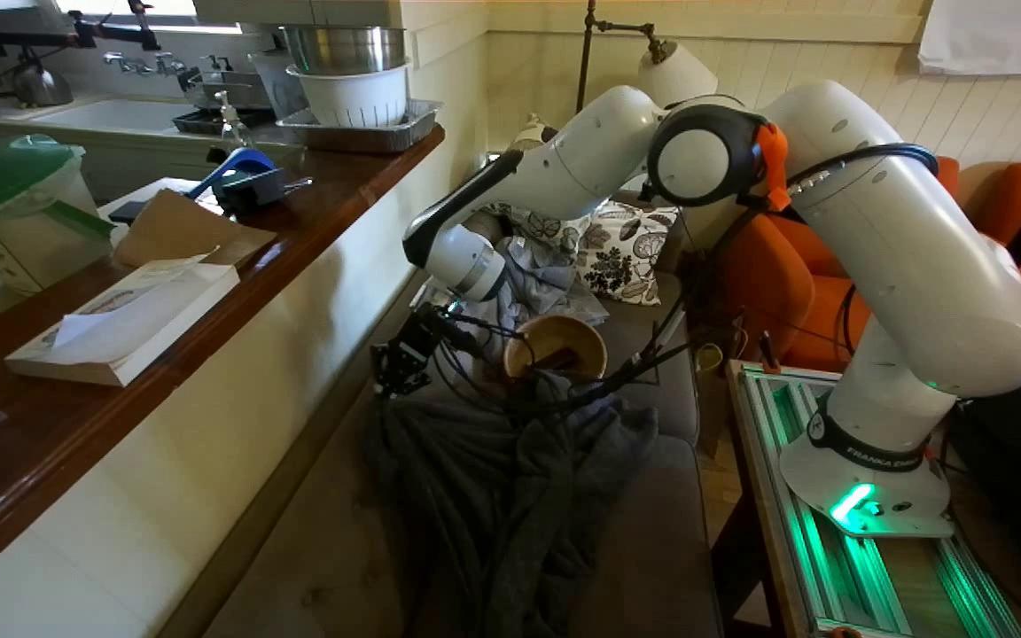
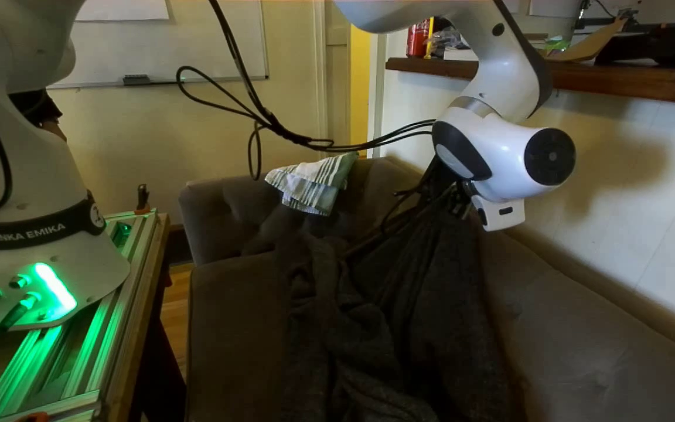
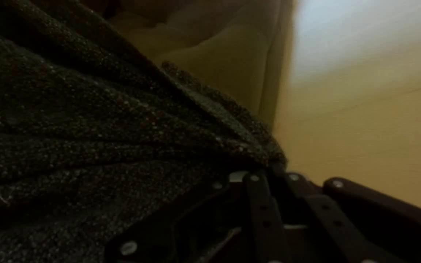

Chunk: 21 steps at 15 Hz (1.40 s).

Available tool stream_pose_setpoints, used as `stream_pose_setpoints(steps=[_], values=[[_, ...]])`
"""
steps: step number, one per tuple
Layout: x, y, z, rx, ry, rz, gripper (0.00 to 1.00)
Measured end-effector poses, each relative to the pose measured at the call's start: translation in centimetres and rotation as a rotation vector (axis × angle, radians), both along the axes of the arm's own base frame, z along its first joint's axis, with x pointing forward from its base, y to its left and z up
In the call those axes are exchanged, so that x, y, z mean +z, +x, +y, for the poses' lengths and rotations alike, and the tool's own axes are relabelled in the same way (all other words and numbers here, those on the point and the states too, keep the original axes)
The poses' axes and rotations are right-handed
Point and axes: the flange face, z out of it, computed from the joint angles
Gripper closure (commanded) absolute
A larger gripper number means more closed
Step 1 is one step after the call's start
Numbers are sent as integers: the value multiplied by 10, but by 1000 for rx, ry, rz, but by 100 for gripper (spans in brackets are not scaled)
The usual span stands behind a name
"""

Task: Partially stretch the blanket

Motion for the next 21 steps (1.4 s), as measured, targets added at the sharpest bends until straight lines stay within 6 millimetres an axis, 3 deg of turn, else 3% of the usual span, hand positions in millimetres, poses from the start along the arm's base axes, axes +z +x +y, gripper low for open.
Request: stream_pose_setpoints(steps=[1,2,4,7,9,12,16,21], values=[[4,3,2,-32,17,-33,98],[7,7,5,-60,28,-69,69],[10,13,15,-104,38,-151,62],[11,17,27,-119,16,-263,40],[15,18,22,-105,-25,-297,26],[28,15,-6,-96,-177,-286,5],[41,-6,-54,-98,-371,-177,0],[22,-51,-115,-121,-591,-3,0]])
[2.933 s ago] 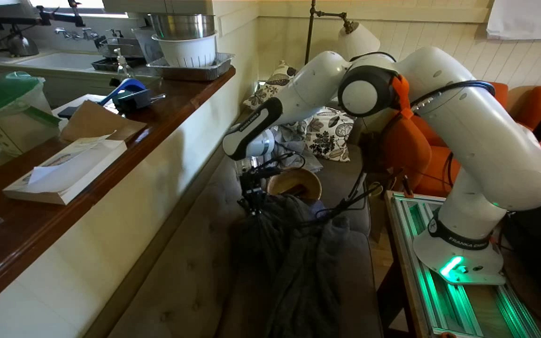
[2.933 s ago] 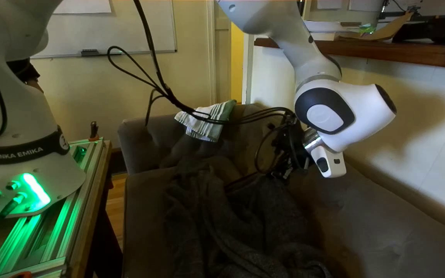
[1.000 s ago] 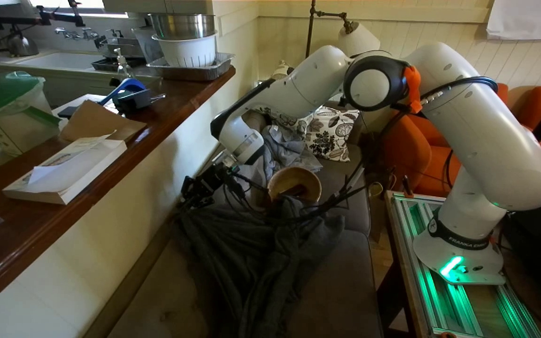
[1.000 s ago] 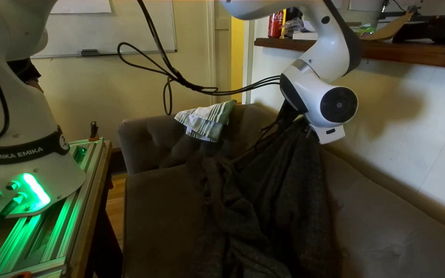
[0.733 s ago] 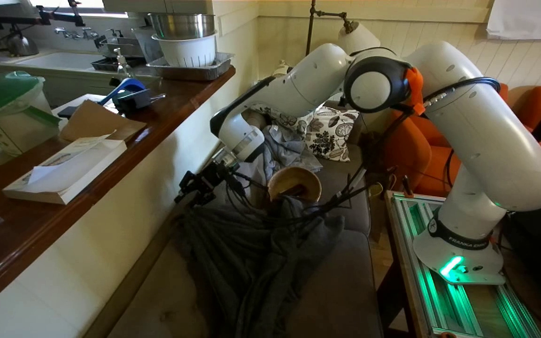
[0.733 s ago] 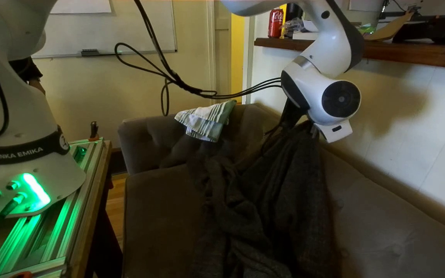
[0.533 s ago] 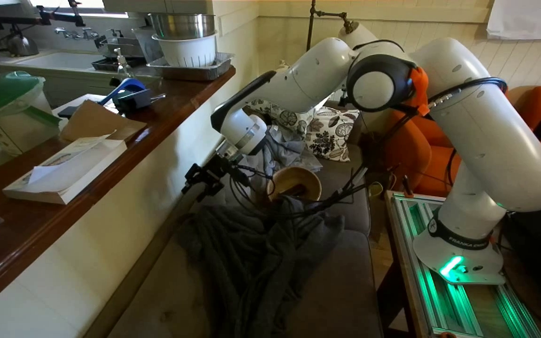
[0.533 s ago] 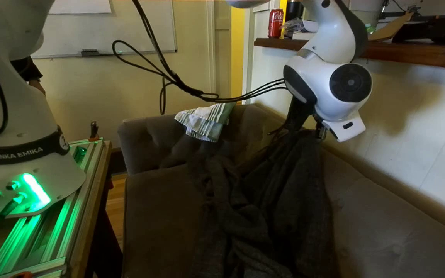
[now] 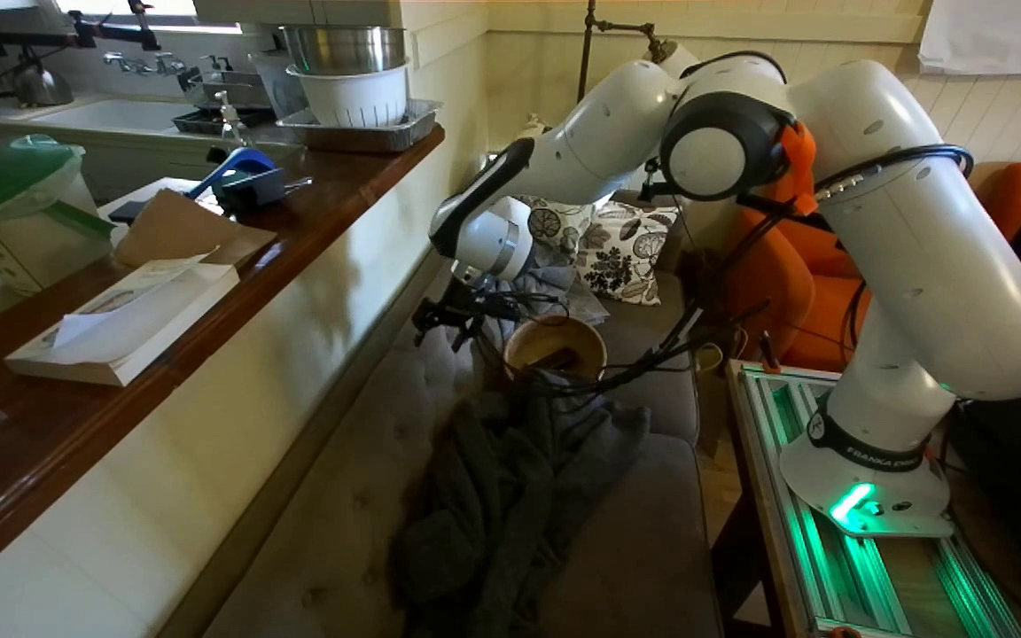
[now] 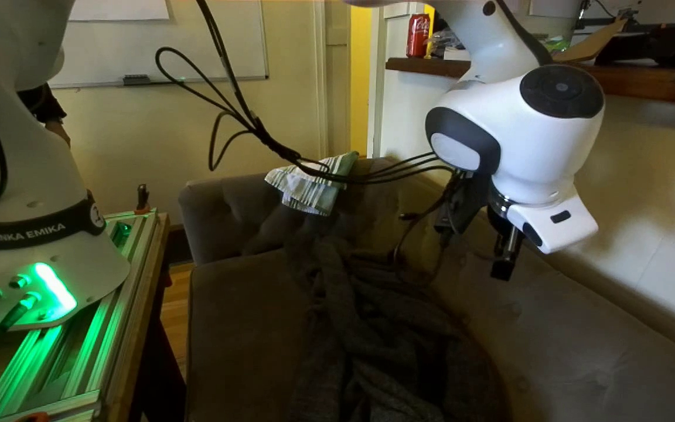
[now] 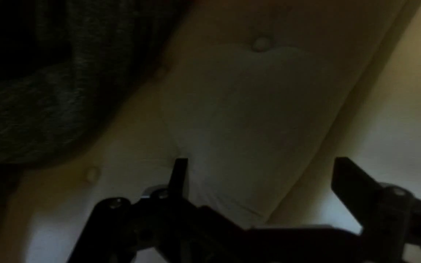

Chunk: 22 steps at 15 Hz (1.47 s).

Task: Partially stretch the blanket

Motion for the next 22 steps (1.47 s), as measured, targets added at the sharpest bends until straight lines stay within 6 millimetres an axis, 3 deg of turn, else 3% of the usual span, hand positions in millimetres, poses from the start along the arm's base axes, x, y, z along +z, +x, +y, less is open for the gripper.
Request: stream_pose_setpoints(steps=[4,8,11,19,22], values=[[-31,-41,-18,-26,-90,195,0],[-69,-82,-12,22,-94,423,0],[-86,-111,-1,86,-50,596,0],[-91,-110,-1,74,-61,560,0],[-103,-134,-7,34,-115,520,0]])
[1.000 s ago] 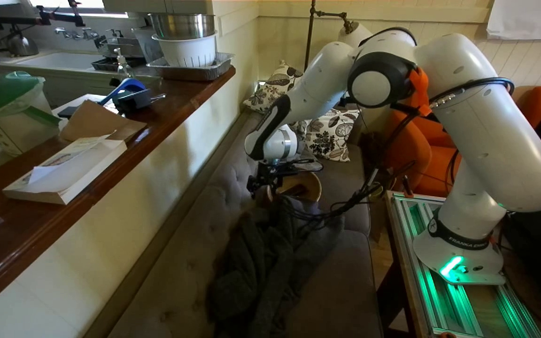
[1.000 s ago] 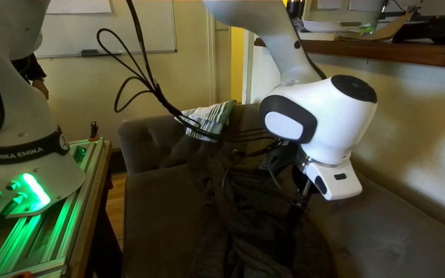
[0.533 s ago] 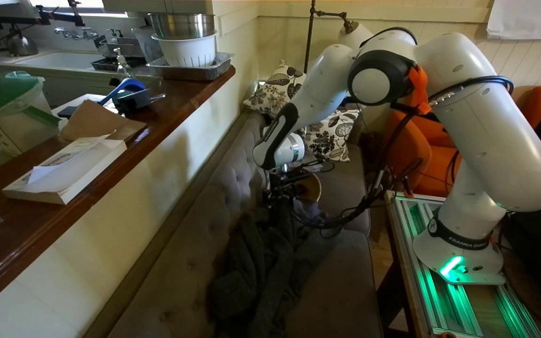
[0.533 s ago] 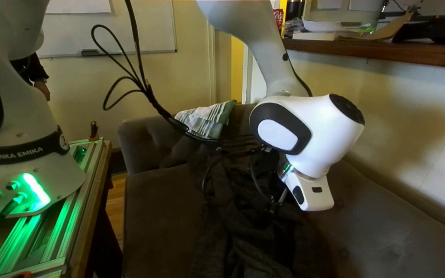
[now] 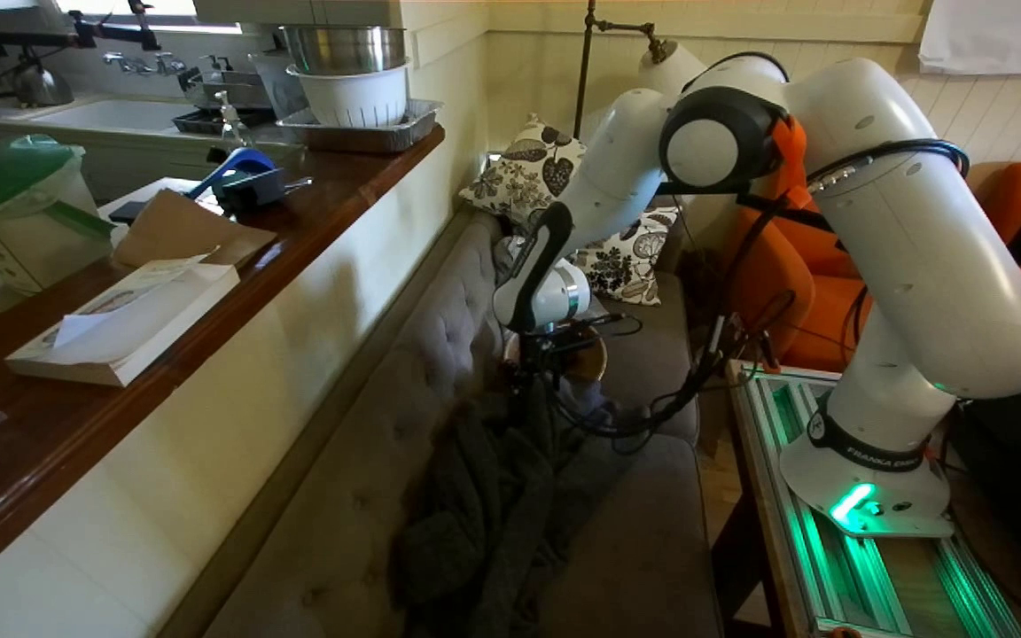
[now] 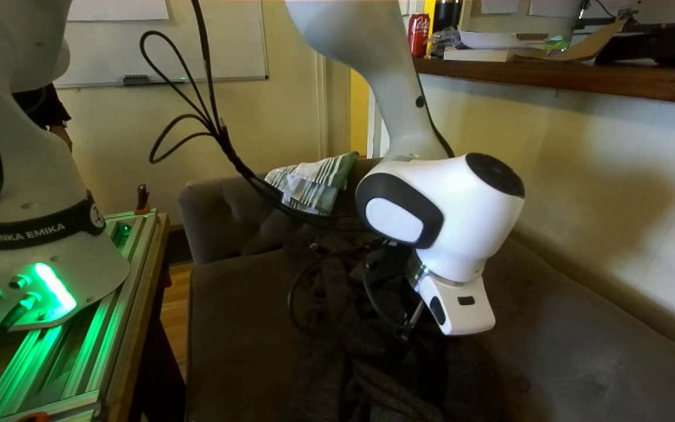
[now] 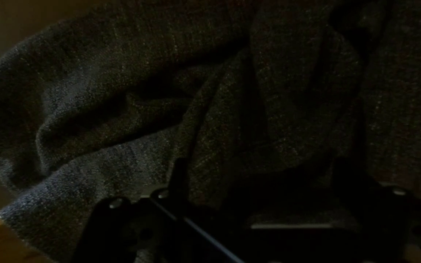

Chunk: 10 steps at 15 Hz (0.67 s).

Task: Partially stretch the blanket

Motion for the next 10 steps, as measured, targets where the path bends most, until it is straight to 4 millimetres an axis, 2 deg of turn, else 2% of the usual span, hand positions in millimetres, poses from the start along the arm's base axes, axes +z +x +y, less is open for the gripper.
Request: stream_pose_setpoints(steps=[3,5,7,10], values=[[-16,-47,-12,-20,-30,-34,0],[-26,-80,-9,-32,7,-54,0],[-31,-106,7,-19,57,-87,0],[-30,-129,38,39,151,-129,0]])
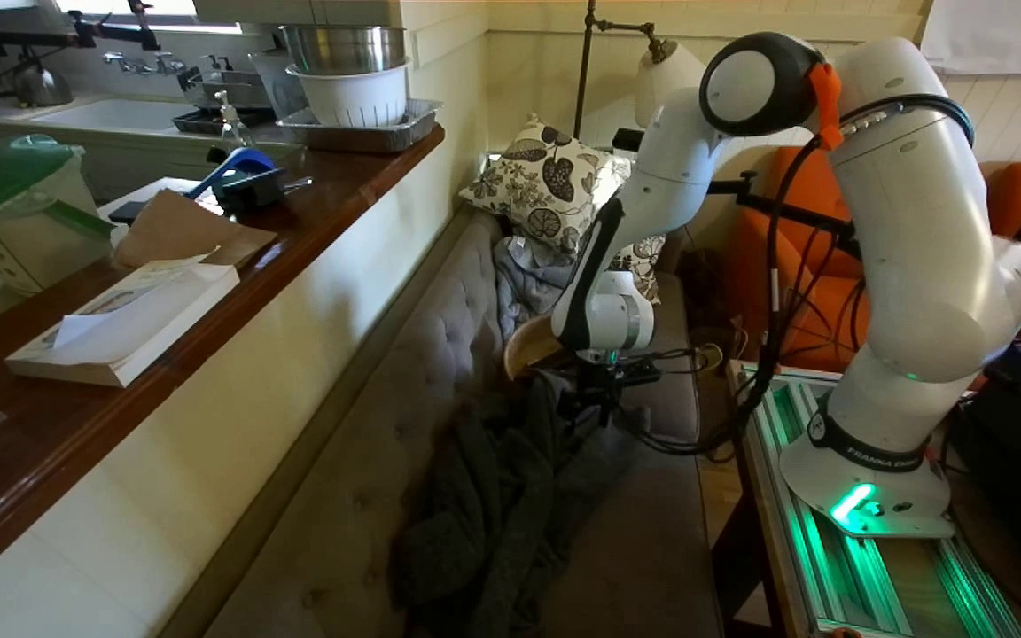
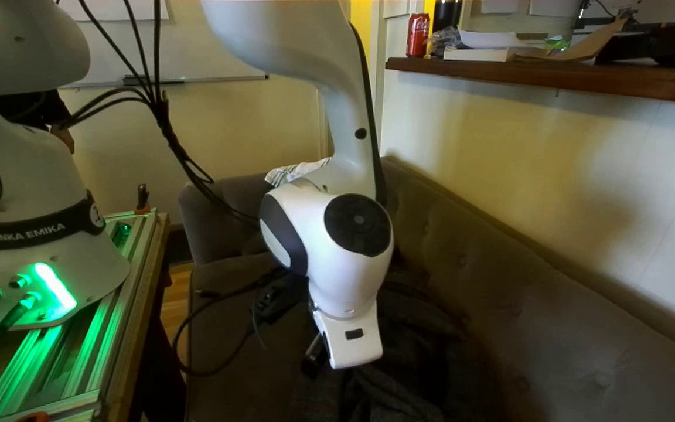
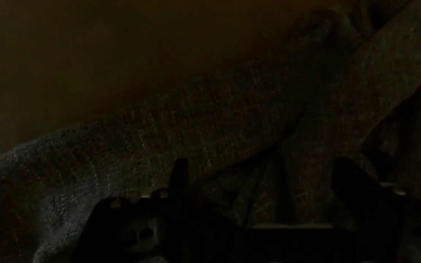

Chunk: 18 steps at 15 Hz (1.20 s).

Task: Partially stretch the blanket

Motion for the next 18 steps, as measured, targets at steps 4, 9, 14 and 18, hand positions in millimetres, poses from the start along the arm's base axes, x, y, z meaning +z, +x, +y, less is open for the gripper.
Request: stream_pose_setpoints(steps=[4,9,14,18], values=[[4,2,36,41,25,-107,0],[0,6,45,49,3,-126,0],[2,22,61,-59,3,-192,0],[-19,18,89,-134,-18,-245,0]])
